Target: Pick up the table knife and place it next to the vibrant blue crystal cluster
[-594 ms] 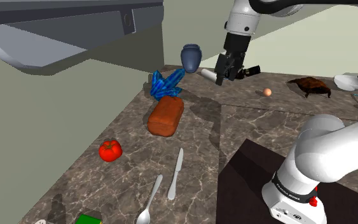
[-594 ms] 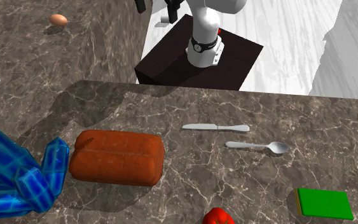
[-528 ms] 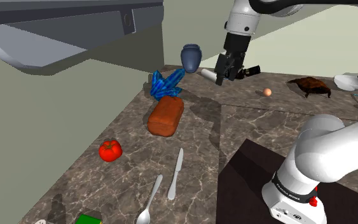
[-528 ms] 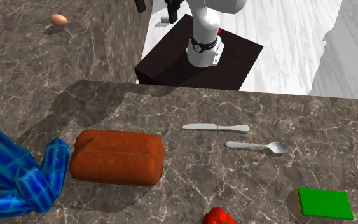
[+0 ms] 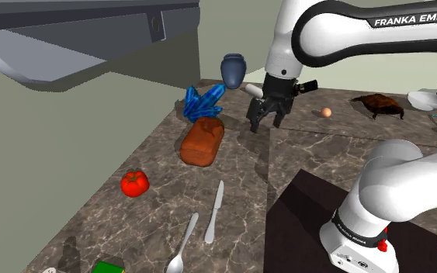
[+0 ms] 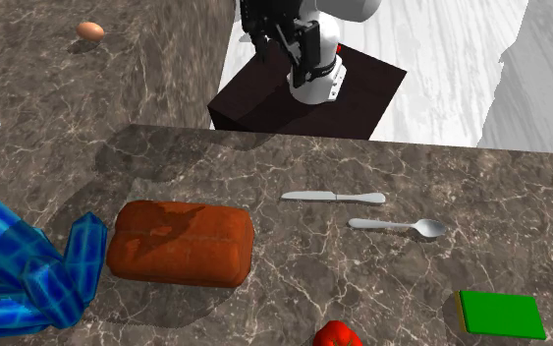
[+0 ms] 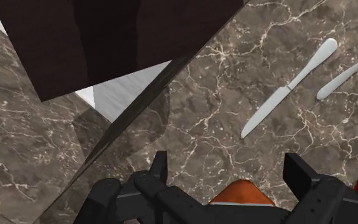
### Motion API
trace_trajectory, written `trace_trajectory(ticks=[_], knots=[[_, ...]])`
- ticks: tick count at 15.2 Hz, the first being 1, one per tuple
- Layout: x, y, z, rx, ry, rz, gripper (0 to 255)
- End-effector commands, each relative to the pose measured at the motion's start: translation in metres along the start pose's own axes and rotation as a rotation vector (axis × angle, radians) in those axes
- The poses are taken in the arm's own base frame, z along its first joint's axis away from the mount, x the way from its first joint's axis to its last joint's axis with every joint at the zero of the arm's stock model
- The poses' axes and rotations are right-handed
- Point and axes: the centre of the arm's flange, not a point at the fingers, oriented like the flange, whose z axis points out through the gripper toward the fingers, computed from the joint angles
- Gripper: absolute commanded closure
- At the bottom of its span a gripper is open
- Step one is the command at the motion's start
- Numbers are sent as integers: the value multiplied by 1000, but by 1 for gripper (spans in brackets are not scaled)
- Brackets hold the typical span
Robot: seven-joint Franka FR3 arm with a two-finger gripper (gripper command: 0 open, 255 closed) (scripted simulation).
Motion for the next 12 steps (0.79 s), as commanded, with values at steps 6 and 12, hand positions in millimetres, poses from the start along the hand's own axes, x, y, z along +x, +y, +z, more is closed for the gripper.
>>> trace_trajectory(ticks=[6, 12], knots=[[-20, -55, 75, -20, 17, 260, 0], [-25, -102, 141, -37, 31, 477, 0]])
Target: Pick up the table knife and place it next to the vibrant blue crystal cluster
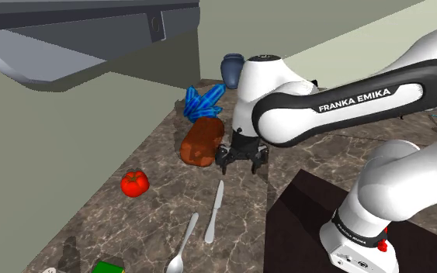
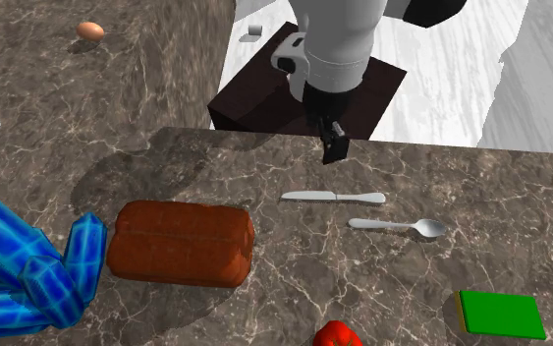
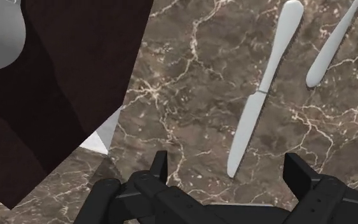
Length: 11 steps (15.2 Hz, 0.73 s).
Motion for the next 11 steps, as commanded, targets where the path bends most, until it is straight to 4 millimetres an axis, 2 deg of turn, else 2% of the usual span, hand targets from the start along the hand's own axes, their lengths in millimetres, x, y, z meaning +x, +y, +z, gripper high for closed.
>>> trace_trajectory(ticks=[1, 7, 11], knots=[[-10, -15, 21, -3, 4, 78, 0], [-24, -60, 84, -20, 18, 290, 0], [-24, -60, 105, -20, 18, 290, 0]])
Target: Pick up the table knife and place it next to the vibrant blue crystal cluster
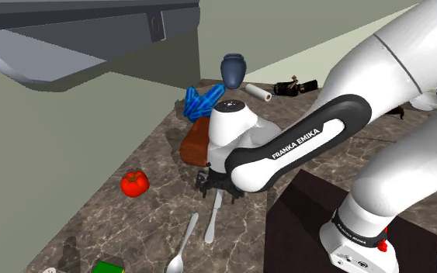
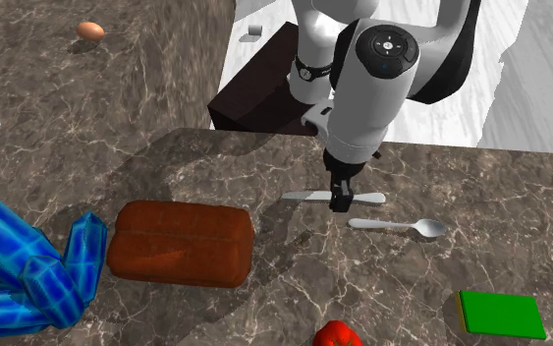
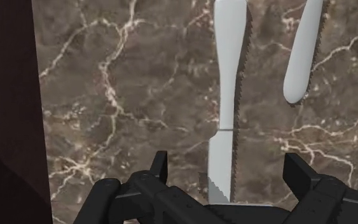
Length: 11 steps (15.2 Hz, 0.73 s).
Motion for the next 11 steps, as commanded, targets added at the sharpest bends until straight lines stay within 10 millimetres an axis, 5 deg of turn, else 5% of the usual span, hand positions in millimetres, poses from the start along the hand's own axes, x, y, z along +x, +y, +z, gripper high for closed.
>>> trace_trajectory(ticks=[1, 11], knots=[[0, 0, 12, 1, -1, 3, 0], [0, 0, 26, 1, -1, 3, 0]])
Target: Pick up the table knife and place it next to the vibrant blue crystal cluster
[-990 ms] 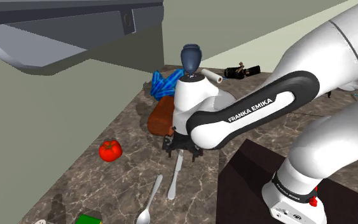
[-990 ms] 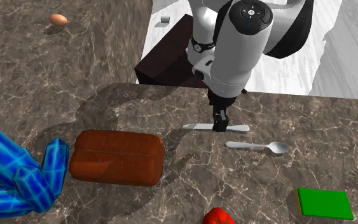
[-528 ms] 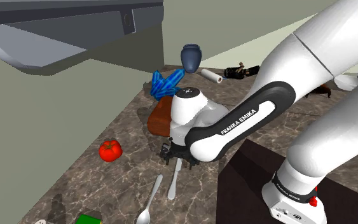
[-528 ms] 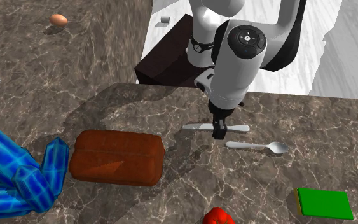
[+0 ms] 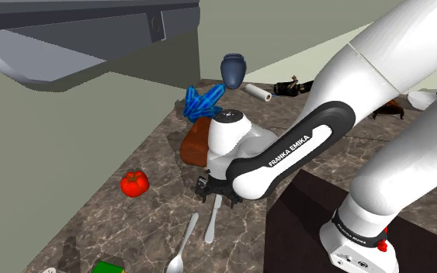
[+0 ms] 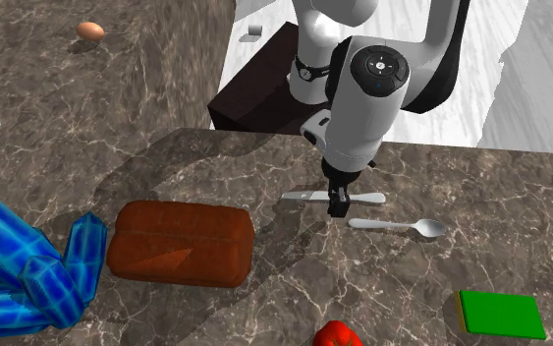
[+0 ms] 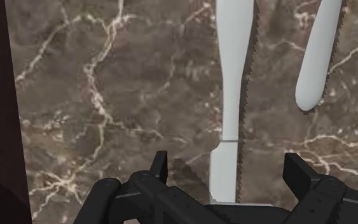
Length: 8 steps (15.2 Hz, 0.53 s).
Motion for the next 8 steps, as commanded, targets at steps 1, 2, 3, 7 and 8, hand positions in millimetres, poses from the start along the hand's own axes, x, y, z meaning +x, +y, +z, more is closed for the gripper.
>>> trace_trajectory(ticks=[1, 2, 3, 7, 8], knots=[[0, 0, 0, 0, 0, 0, 0], [0, 0, 0, 0, 0, 0, 255], [0, 0, 0, 0, 0, 0, 255], [0, 0, 0, 0, 0, 0, 255], [0, 0, 0, 0, 0, 0, 255]])
